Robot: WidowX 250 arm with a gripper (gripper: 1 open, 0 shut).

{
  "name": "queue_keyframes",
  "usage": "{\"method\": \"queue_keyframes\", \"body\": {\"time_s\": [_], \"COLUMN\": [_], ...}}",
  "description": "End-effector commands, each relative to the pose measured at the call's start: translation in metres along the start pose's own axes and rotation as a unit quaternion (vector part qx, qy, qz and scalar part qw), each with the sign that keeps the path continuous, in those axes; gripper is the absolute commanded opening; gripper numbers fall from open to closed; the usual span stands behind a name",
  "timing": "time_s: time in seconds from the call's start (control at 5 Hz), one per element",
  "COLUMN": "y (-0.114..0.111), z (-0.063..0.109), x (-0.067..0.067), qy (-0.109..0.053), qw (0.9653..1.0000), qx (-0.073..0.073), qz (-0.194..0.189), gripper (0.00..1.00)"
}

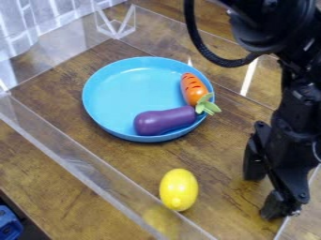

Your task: Move the carrot to the right side

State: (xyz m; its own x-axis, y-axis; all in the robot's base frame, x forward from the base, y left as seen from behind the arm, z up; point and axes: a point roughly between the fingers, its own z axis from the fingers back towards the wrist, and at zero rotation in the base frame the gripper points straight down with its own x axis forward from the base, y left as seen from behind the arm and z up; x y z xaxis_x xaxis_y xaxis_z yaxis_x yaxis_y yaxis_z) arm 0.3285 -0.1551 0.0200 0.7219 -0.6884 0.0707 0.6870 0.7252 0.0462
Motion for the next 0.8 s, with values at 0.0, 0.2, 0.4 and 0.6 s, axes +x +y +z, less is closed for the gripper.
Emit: {"method": "queue_keyframes", "body": {"time_s": [0.0,0.2,0.4,0.6], "y": [-0.0121,-0.0128,-0.0123,-0.0132], "z": [0.0069,0.0052,0.0040,0.0040], "x": [0.0130,0.0094,0.0068,0.0034], "qy": [-0.006,-0.002,0.002,0.004], "qw": [0.9997,1.0000,0.9999,0.9999], "qx": [-0.002,-0.001,-0.001,-0.001], "qz": [-0.022,-0.006,0.012,0.011], "gripper": [1.00,1.00,1.00,1.00]}}
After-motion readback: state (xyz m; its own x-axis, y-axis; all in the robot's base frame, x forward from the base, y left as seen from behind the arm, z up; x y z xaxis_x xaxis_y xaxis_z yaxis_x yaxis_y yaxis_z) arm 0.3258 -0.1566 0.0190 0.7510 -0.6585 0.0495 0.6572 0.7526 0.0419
